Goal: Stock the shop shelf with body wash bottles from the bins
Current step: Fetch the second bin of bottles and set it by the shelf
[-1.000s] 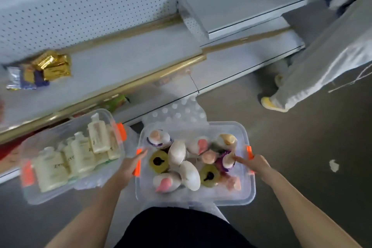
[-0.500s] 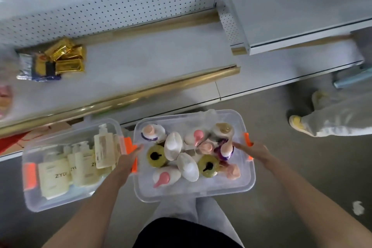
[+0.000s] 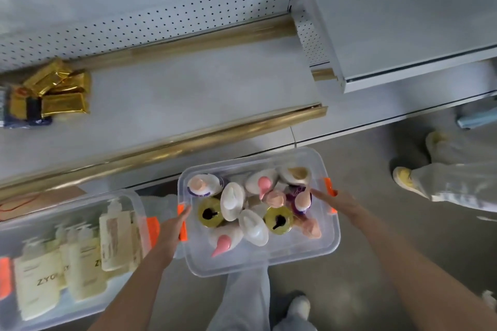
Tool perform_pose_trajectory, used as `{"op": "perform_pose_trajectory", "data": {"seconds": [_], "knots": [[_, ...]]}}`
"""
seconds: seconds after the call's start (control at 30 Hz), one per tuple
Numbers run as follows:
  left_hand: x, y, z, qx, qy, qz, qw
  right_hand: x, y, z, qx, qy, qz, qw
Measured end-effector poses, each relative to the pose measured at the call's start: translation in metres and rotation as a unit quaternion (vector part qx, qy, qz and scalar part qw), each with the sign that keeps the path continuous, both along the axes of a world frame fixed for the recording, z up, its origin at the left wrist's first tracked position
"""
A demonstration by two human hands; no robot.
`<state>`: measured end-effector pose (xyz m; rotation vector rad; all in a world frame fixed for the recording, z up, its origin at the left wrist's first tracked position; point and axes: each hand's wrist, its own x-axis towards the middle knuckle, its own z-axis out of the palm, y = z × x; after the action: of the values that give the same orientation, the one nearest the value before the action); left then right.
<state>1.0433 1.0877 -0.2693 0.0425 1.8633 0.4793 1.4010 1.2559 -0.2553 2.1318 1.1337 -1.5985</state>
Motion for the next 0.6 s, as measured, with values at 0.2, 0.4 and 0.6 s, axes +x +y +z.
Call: {"op": "perform_pose_trajectory", "data": {"seconds": [0.2,0.4,0.6], "knots": [[0.003,-0.012,-0.021,-0.034,0.012,0.042,0.998,0.007,-0.011,-0.025,0.027,-0.036,-0.027,0.999],[0.013,0.004,-0.016,-0.041,0.053,-0.007,0.998,0.004,-0.018,-0.025,0.013,0.004,-0.014,1.0],[0.038,-0.001,0.019,0.0,0.095,-0.035,0.995,0.011,-0.03,-0.013,0.033,0.023,0.047,0.998]]}}
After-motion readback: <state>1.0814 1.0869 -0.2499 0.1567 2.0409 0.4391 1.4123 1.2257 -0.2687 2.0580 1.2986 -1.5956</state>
